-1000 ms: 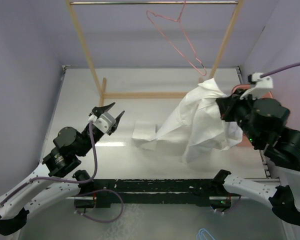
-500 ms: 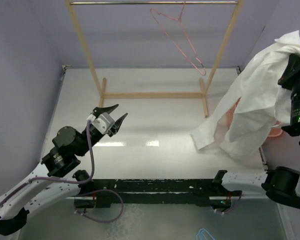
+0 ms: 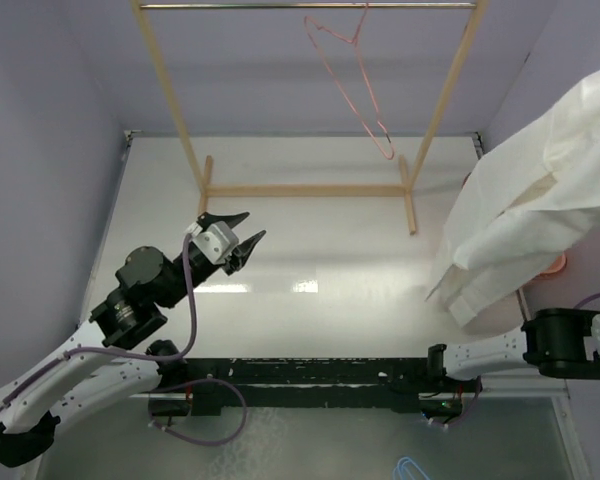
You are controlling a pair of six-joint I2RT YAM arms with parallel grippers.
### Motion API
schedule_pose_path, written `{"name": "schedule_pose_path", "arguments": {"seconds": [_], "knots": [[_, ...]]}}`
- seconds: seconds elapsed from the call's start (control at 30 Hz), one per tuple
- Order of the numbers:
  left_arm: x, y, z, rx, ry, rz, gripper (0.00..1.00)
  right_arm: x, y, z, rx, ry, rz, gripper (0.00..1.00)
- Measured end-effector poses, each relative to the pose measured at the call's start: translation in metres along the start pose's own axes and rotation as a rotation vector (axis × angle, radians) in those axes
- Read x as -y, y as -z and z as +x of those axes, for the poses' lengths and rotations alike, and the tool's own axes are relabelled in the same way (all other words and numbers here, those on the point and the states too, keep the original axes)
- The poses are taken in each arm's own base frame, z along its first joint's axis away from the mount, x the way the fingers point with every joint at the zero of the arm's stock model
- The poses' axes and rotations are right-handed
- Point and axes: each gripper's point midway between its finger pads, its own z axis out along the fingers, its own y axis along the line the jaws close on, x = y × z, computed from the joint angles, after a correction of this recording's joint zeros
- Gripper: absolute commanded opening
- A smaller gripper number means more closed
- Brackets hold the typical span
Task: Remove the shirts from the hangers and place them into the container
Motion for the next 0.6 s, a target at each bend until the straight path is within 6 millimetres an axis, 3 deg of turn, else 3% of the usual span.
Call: {"name": "schedule_pose_path", "arguments": {"seconds": [0.2,0.27,0.33,0.4,0.6], "knots": [[0.008,-0.007,0.006,-0.021,0.021,0.036,0.48,0.092,-0.016,0.011,-0.050,-0.220,-0.059,0.00],[0.011,-0.010,0.008,-0.029,0.025,0.047,0.48,0.106,-0.024,0.019,-0.077,-0.262,-0.085,0.00],[0.013,-0.012,0.012,-0.042,0.025,0.056,0.48,0.106,-0.031,0.026,-0.100,-0.277,-0.112,0.00],[0.014,-0.012,0.014,-0.049,0.024,0.057,0.48,0.093,-0.036,0.030,-0.120,-0.270,-0.144,0.00],[0.013,-0.012,0.014,-0.048,0.024,0.056,0.48,0.025,-0.025,0.029,-0.117,-0.119,-0.201,0.00]]}}
